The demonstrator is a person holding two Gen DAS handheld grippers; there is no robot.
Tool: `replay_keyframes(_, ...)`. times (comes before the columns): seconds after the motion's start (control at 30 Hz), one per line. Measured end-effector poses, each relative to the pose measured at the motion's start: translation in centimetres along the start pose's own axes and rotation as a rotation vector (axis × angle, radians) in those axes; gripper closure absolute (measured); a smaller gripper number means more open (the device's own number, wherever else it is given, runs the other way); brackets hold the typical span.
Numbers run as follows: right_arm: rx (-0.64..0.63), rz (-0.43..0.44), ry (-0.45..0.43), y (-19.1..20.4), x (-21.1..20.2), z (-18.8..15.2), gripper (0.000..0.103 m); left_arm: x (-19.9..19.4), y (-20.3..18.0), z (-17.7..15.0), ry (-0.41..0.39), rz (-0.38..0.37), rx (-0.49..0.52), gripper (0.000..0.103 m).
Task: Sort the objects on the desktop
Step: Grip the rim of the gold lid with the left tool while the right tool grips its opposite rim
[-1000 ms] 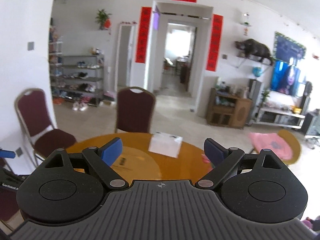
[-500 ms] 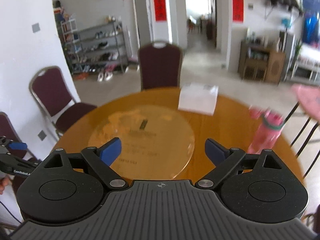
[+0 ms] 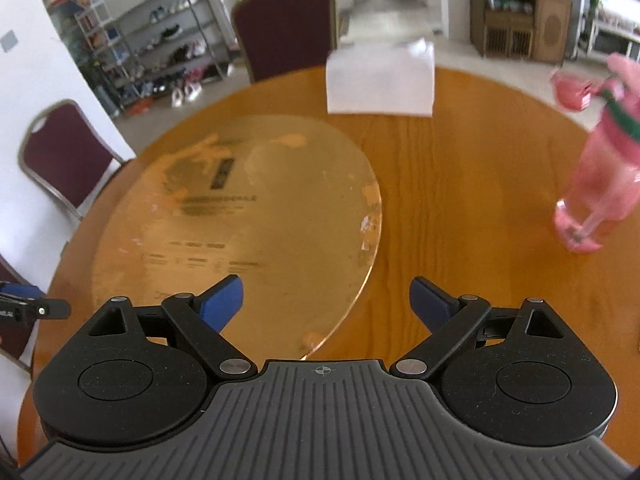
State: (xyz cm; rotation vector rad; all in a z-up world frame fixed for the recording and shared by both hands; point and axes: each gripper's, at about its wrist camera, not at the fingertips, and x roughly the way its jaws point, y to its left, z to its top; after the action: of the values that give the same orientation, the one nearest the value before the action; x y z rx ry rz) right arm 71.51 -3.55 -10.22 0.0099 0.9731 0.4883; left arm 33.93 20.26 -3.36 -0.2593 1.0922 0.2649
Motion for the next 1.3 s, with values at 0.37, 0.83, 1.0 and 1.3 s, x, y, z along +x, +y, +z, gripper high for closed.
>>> replay_keyframes(0.37,0.068,0.018,0.045,-1.6,8.5,2.4,0.009,6.2,1.8,4.0,0.04,-0.025,-0.159,0.001)
replay_keyframes(0.83,0.173,0.158,0.033,-3.3,12.6,3.5,0.004,8.4,2.3,5.3,-0.043,-0.116,-0.254,0.0)
replay_keyframes(1.0,0.16,0.185,-0.023,-3.6,13.3,3.0,0.001,8.5,2.4,5.3,-0.045,-0.123,-0.273,0.0)
replay_keyframes(1.3,0.168,0.134,-0.014,-3.0,12.7,3.2,0.008,7.9,1.7,5.1,-0.002,-0.099,-0.277,0.002)
